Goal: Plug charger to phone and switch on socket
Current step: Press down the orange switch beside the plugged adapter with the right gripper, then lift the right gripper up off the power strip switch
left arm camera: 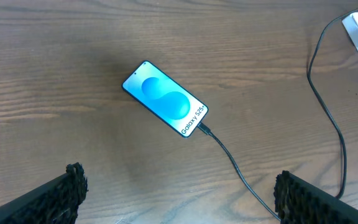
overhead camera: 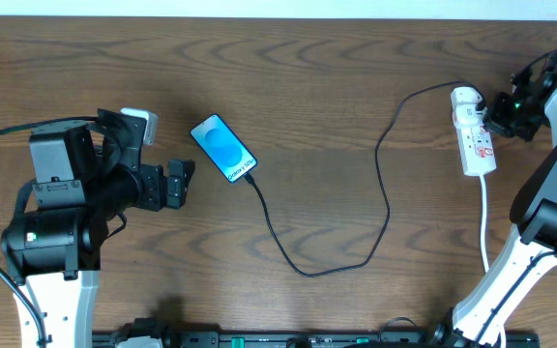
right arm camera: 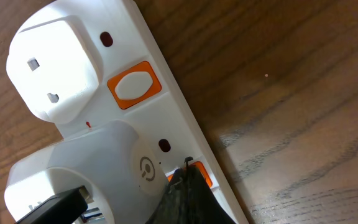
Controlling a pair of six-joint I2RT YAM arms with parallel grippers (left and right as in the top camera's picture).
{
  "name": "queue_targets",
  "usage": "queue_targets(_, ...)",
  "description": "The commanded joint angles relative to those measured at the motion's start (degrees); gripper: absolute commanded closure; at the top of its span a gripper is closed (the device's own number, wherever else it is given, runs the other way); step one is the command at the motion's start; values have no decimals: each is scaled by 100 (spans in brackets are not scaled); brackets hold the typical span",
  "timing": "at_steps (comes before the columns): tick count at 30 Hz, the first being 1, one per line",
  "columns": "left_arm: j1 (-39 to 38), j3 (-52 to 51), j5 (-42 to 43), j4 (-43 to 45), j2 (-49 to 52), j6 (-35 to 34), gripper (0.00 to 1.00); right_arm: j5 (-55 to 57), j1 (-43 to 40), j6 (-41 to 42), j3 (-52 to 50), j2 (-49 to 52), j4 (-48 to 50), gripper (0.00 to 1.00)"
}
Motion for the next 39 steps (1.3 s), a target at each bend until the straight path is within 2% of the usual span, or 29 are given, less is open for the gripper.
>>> queue_targets(1, 24, 15, 52, 2, 22, 79, 2, -1296, 667, 79, -240, 223, -190, 99)
queue_targets(16, 24, 15, 52, 2, 22, 79, 2, -1676, 664, 114, -240, 223, -295, 99)
queue_targets(21, 24, 15, 52, 2, 22, 79, 2, -1679, 664, -195, -240, 223, -293, 99)
queue_targets(30, 24, 15, 52, 2, 22, 79, 2, -1244, 621, -286, -227, 219, 11, 99)
queue_targets(39, 24, 15, 52, 2, 22, 79, 2, -1244, 234, -289, 42, -46, -72, 99)
